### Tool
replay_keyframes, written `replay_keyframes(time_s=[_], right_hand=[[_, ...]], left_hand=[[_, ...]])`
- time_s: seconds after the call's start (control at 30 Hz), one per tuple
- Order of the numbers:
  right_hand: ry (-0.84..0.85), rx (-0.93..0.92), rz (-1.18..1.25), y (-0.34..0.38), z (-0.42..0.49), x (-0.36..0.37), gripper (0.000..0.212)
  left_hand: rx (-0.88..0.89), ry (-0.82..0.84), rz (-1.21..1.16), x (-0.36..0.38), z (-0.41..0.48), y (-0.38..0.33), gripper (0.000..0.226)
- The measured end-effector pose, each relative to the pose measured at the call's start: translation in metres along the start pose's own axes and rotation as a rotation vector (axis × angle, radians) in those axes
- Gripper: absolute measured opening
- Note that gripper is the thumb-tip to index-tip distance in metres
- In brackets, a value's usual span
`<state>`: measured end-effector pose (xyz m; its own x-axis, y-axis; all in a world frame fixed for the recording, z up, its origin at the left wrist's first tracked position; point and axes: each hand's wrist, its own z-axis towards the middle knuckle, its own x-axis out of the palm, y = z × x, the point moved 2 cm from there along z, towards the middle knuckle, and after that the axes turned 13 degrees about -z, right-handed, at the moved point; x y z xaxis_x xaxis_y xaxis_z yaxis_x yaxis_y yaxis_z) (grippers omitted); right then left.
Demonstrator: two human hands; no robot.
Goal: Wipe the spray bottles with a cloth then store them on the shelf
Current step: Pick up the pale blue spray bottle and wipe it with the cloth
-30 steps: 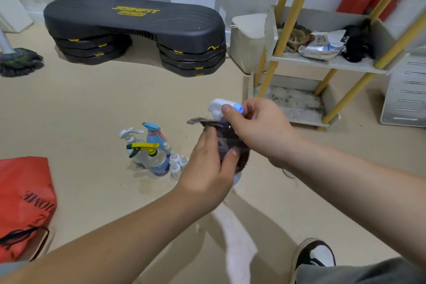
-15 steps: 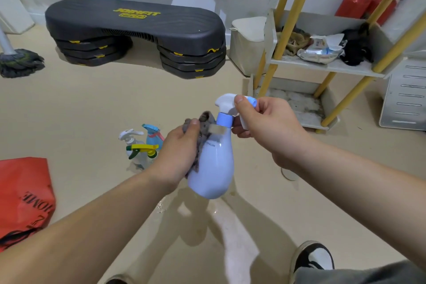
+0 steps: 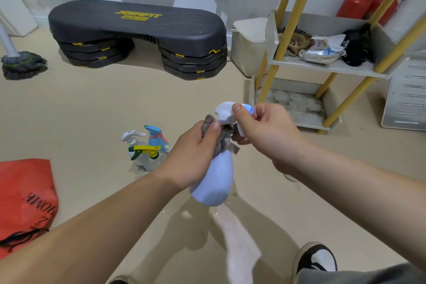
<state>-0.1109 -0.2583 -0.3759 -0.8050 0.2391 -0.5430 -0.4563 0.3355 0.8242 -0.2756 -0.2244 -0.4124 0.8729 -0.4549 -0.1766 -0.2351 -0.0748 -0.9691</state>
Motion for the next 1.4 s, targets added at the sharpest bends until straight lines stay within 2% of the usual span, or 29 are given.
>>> replay_keyframes(time_s=[0.07, 0.13, 0.23, 0.3, 0.5, 0.63, 0.83, 0.93, 1.0, 1.07, 1.17, 1.23, 1.33, 1.4], right_hand=[[0.042, 0.034, 0.023, -0.003, 0.000, 0.001, 0.050], [0.090, 0.026, 0.027, -0.001, -0.002, 0.000, 0.045], [0.150, -0.009, 0.028, 0.005, -0.005, 0.001, 0.043], [0.195, -0.046, 0.049, 0.007, -0.007, 0.001, 0.041], [0.378, -0.074, 0.083, 0.007, -0.008, 0.002, 0.036], [0.372, -0.102, 0.022, 0.009, -0.011, 0.002, 0.015], [0.393, -0.019, 0.046, 0.012, -0.015, 0.004, 0.030], [0.366, -0.049, 0.034, 0.014, -0.020, 0.008, 0.029], [0.349, -0.054, 0.014, 0.015, -0.020, 0.007, 0.028], [0.340, -0.067, -0.022, 0.018, -0.021, 0.004, 0.024], [0.354, -0.098, -0.059, 0.023, -0.023, 0.002, 0.022], [0.371, -0.099, -0.049, 0.026, -0.022, 0.001, 0.023], [0.418, -0.016, 0.036, 0.027, -0.018, -0.004, 0.018], [0.457, 0.047, 0.093, 0.026, -0.017, -0.005, 0.025]], left_hand=[[-0.164, -0.026, -0.140, -0.001, 0.001, -0.001, 0.043], [-0.251, -0.102, -0.240, -0.004, 0.000, -0.004, 0.045], [-0.128, -0.184, -0.338, -0.007, 0.001, -0.009, 0.044], [-0.053, -0.169, -0.335, -0.006, 0.002, -0.014, 0.044], [-0.062, -0.308, -0.447, -0.014, 0.006, -0.014, 0.044], [0.006, -0.372, -0.375, -0.014, 0.005, -0.014, 0.035], [0.027, -0.372, -0.318, -0.012, 0.003, -0.020, 0.030], [0.193, -0.278, -0.110, -0.001, -0.008, -0.022, 0.037], [0.258, -0.220, -0.097, 0.005, -0.010, -0.018, 0.039], [0.181, -0.175, -0.151, 0.003, -0.005, -0.011, 0.037], [-0.118, -0.163, -0.280, -0.001, 0.000, -0.003, 0.042], [-0.247, -0.186, -0.328, -0.001, -0.001, 0.001, 0.043], [-0.220, -0.252, -0.438, 0.000, 0.003, -0.002, 0.038], [-0.171, -0.312, -0.458, -0.001, 0.005, -0.012, 0.040]])
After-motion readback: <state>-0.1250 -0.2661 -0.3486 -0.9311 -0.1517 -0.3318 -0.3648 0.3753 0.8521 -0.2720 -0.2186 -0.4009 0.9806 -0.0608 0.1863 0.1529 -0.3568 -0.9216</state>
